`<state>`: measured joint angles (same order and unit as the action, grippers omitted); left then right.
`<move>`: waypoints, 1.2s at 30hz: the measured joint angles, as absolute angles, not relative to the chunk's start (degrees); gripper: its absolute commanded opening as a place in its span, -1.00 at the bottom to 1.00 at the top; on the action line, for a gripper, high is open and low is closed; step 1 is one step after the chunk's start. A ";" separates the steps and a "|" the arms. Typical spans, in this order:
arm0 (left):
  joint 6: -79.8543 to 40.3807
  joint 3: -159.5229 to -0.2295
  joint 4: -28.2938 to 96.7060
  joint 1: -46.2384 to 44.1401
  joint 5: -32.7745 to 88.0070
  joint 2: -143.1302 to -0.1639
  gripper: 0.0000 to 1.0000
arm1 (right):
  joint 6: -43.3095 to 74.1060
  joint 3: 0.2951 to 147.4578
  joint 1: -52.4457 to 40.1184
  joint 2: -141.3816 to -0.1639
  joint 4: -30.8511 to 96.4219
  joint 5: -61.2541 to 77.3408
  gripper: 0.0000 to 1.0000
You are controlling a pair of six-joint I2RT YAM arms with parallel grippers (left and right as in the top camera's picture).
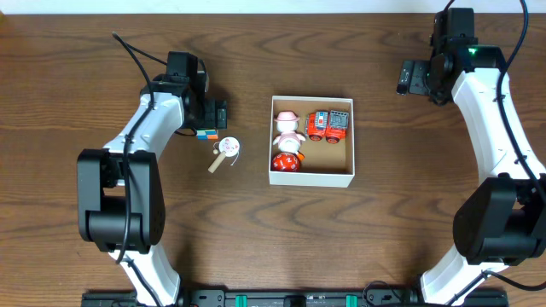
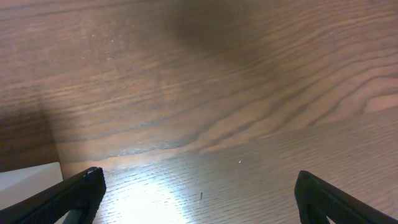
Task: Pack container
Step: 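Lower the left gripper onto the Rubik's cube and grasp it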
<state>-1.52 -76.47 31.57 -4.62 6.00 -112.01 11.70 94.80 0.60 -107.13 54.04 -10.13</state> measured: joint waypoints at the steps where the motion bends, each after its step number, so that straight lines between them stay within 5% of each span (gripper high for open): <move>1: -1.52 -76.47 31.59 -4.62 5.98 -112.14 0.96 | 11.70 94.80 0.58 -107.13 54.04 -10.13 0.98; 15: -1.52 -76.47 31.73 -4.62 7.14 -113.80 0.99 | 11.70 94.80 0.58 -107.13 54.04 -10.13 0.98; 30: -1.76 -76.47 31.73 -4.62 7.31 -114.04 0.68 | 11.70 94.80 0.58 -107.13 54.04 -10.13 0.99; 33: -2.20 -76.47 31.75 -4.62 7.31 -114.37 0.47 | 11.70 94.80 0.58 -107.13 54.04 -10.13 0.99; 36: -3.27 -76.47 31.73 -4.62 7.31 -114.52 0.03 | 11.70 94.80 0.58 -107.13 54.02 -10.13 0.98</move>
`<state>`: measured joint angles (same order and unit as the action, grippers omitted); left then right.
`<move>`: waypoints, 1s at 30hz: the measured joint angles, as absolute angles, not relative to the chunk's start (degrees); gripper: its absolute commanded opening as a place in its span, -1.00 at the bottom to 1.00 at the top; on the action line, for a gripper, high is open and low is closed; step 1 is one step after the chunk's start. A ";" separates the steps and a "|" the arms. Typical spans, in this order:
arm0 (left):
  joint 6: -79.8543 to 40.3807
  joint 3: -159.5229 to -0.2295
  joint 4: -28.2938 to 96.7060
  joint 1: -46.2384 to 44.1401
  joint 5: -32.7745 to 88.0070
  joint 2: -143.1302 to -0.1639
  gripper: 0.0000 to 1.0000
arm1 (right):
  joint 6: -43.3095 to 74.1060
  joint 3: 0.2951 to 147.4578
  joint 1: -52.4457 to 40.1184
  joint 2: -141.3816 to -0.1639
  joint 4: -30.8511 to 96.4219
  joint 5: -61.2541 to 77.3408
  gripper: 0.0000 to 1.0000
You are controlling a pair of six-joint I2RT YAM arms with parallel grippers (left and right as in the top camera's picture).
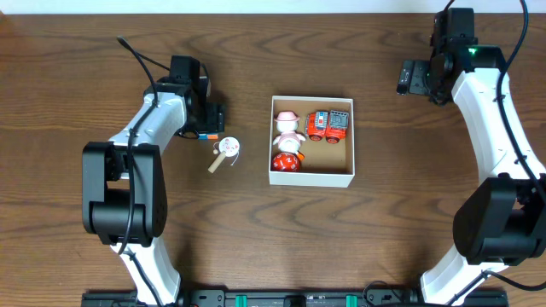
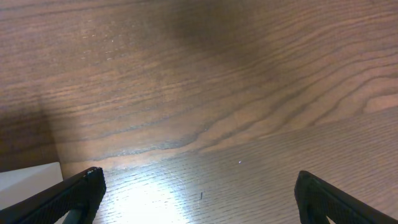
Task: Pack container
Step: 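Lower the left gripper onto the Rubik's cube and grasp it, then carry the cube right and lower it into the box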
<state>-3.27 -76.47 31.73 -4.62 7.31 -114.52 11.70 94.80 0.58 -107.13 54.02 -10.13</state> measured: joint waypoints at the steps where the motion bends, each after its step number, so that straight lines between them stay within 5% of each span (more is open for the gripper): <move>1: -3.18 -76.47 31.73 -4.62 7.35 -114.56 -0.04 | 11.70 94.80 0.58 -107.13 54.04 -10.13 0.98; 16: -3.01 -76.49 32.03 -4.62 7.31 -113.06 -0.19 | 11.73 94.80 0.58 -107.13 54.04 -10.13 0.98; 30: -3.01 -77.71 27.59 -4.60 11.55 -94.08 -0.19 | 11.70 94.80 0.58 -107.13 54.04 -10.13 0.98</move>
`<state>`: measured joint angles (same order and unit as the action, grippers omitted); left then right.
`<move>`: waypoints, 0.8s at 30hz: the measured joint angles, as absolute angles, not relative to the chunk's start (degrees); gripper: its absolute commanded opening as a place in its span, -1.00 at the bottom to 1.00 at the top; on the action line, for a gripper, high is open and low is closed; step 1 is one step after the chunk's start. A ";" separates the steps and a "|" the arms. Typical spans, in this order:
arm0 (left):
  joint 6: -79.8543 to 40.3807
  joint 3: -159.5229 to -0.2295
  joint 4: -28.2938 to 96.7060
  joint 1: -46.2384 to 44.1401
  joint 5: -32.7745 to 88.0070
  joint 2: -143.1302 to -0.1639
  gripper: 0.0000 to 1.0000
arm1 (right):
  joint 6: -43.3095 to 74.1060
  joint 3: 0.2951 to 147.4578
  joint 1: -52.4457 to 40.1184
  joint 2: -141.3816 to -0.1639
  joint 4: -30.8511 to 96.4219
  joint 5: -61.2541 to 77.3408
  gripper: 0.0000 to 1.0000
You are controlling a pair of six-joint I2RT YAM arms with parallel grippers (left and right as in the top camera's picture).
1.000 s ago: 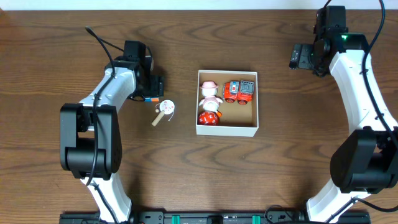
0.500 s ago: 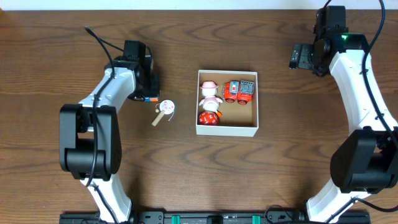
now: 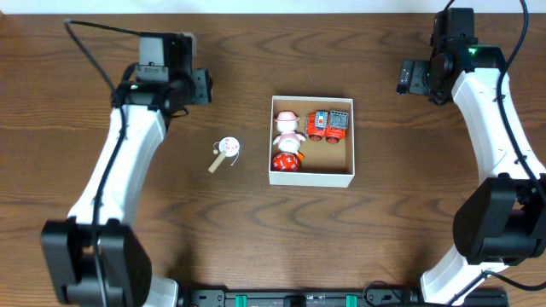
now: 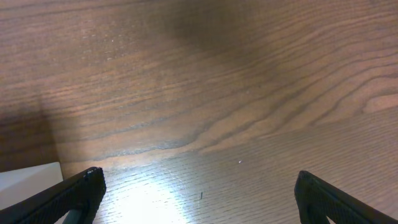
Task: Pack container
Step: 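Carry the cube right and lower it into the box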
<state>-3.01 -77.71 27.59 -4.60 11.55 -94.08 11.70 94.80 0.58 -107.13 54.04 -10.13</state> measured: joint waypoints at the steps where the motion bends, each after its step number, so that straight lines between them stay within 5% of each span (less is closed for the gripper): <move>1: -3.01 -77.73 27.03 -4.60 12.75 -93.34 -0.19 | 11.70 94.80 0.58 -107.13 54.04 -10.13 0.99; 9: -3.01 -77.76 26.33 -5.89 26.46 -91.09 -0.19 | 11.70 94.80 0.58 -107.13 54.02 -10.13 0.99; 24: -3.01 -77.76 25.12 -20.82 31.35 -91.09 -0.19 | 11.73 94.80 0.58 -107.13 54.04 -10.13 0.98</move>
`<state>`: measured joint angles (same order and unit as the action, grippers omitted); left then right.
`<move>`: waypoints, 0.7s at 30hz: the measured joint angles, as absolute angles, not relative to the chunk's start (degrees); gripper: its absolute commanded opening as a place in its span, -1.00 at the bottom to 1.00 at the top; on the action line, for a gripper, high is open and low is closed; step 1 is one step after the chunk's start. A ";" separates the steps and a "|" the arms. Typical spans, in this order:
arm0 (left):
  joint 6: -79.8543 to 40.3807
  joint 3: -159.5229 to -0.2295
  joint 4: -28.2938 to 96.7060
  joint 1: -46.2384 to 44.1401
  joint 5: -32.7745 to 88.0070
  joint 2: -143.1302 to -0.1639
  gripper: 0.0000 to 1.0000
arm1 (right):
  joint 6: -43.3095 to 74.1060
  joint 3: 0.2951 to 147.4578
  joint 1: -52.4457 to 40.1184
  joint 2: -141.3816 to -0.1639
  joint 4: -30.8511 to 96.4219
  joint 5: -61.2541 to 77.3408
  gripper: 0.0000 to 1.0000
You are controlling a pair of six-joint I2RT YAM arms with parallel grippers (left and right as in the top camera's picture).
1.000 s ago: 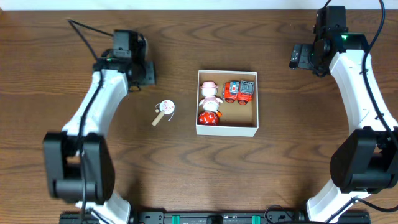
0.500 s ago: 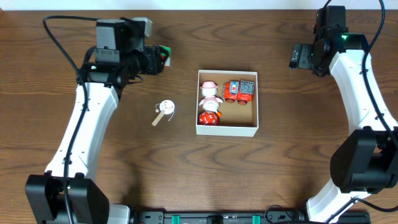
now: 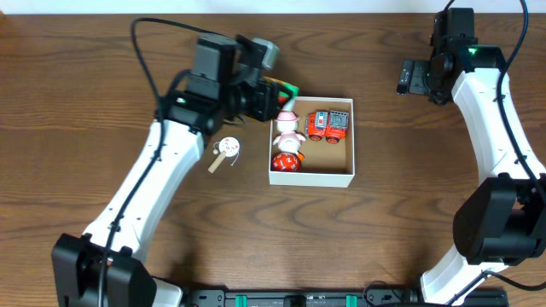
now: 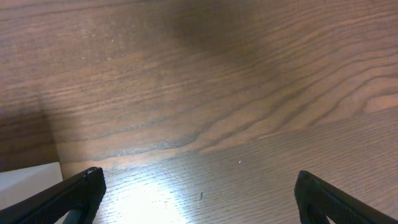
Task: Pack container
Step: 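Carry the cube right and lower it into the box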
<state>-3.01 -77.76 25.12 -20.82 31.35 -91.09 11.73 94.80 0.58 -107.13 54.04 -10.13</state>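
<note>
The white box sits mid-table, holding a pink pig figure, a red ball and a red-orange toy truck. My left gripper hangs over the box's far left corner, shut on a small toy that shows green and orange at its tips. A small round white paddle toy lies on the table to the left of the box. My right gripper stands open over bare wood at the far right, with nothing between its fingers.
The brown wooden table spreads all round. A white corner of the box shows at the lower left of the right wrist view. A black cable arcs off the left arm.
My left gripper has moved right, from the far left of the table to above the box's far left corner, with the small toy in it. The right arm has not moved.
My left gripper was down at a small blue-and-orange toy beside the paddle toy, and stayed there. Then that spot was bare and the gripper was farther back. Now it holds the toy over the box. The right gripper stayed open and still.
</note>
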 measured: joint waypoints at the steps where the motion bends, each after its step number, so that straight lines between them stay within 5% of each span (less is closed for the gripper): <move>1: -3.03 -77.76 25.12 -21.67 31.35 -91.09 -0.18 | 11.70 94.80 0.58 -107.13 54.02 -10.13 0.99; 21: -3.03 -77.76 25.52 -31.55 31.55 -99.48 -0.16 | 11.70 94.80 0.58 -107.13 54.04 -10.13 0.98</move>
